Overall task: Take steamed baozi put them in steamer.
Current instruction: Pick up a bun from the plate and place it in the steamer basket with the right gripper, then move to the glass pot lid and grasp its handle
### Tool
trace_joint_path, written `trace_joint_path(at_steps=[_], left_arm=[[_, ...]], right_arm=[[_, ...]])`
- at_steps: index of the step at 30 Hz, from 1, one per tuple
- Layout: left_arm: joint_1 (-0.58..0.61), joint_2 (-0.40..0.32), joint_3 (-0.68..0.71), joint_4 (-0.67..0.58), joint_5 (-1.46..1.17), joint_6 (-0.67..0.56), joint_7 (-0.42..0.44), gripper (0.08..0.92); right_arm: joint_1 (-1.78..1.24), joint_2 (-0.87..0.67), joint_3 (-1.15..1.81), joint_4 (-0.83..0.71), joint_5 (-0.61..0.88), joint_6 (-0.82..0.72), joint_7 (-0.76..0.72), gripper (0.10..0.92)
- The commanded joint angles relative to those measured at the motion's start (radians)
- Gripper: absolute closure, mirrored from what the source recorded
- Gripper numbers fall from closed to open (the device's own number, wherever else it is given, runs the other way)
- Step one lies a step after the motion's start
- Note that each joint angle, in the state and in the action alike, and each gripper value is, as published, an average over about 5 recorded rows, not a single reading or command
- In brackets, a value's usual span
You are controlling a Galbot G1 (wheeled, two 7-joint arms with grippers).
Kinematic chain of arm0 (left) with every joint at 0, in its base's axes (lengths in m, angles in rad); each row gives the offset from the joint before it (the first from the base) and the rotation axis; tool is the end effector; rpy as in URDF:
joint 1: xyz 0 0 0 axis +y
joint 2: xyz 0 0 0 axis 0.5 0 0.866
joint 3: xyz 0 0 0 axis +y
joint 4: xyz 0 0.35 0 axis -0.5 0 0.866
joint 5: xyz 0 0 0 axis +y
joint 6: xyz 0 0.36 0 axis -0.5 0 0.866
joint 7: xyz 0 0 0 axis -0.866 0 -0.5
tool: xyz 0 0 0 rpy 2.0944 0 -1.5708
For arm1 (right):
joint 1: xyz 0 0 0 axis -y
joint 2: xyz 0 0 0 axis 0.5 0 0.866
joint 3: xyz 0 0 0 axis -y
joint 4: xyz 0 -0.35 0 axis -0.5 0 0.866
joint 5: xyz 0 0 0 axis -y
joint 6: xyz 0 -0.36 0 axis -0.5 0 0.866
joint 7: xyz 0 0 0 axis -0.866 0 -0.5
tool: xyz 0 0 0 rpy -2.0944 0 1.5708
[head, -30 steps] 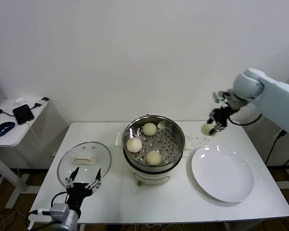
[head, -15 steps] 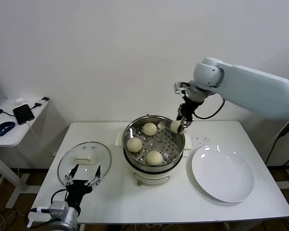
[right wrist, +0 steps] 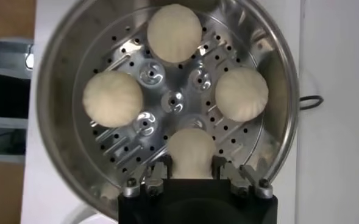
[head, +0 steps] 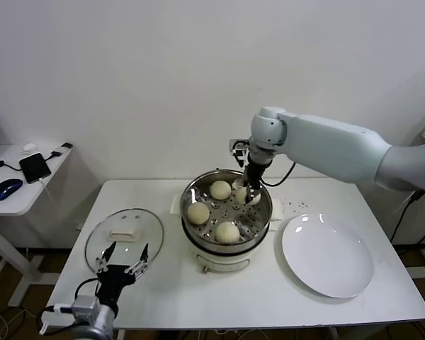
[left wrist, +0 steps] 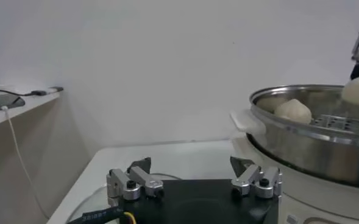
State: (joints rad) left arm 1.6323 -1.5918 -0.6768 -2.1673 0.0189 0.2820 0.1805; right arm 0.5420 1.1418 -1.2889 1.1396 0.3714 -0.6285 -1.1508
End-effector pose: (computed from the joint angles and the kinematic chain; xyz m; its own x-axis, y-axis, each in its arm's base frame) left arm 0.1633 0.0423 -0.2865 -0.9613 0.0229 0.2745 0.0344 0.9987 0.0372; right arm 0.5885 0.0806 -0.0675 -0.1003 -0.0838 0.9914 -0.9945 -0.0202 -0.1023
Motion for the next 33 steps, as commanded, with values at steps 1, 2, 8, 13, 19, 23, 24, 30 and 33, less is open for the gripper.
trace_joint_path(at_steps=[1,2,8,13,19,23,24,30,33], left_arm=[[0.003,0.006,0.001,-0.003,-0.014,-0.001,0.000,0.177],[0.004,0.005,0.001,-0.004,-0.013,-0.002,0.000,0.177],[0.009,0.001,0.006,-0.003,-0.013,-0.007,0.000,0.177],[0.011,-0.003,0.011,-0.002,-0.011,-0.008,0.000,0.177],[0.020,-0.004,0.002,-0.008,-0.009,-0.010,-0.001,0.177],[0.021,-0.008,0.001,-0.006,-0.027,-0.018,-0.016,0.177],[0.021,-0.009,0.002,-0.005,-0.038,-0.020,-0.024,0.177],[0.010,-0.015,0.006,0.004,-0.118,-0.040,-0.067,0.177],[0.001,-0.022,0.013,0.013,-0.147,-0.060,-0.076,0.177]], right_arm=[[-0.089,0.048,0.036,-0.059,-0.090,-0.012,0.018,0.545],[-0.090,0.046,0.036,-0.056,-0.093,-0.012,0.016,0.542],[-0.089,0.021,0.035,-0.025,-0.094,-0.017,0.010,0.499],[-0.083,-0.016,0.042,0.006,-0.094,-0.018,0.017,0.359],[-0.052,-0.119,0.151,0.098,-0.072,-0.017,0.021,0.220],[-0.061,-0.240,0.281,0.208,-0.001,0.002,0.107,0.204],[-0.078,-0.278,0.323,0.239,0.053,0.021,0.176,0.203],[-0.389,-0.477,0.765,0.406,0.230,0.127,0.447,0.202],[-0.668,-0.510,1.071,0.458,0.233,0.211,0.492,0.203]])
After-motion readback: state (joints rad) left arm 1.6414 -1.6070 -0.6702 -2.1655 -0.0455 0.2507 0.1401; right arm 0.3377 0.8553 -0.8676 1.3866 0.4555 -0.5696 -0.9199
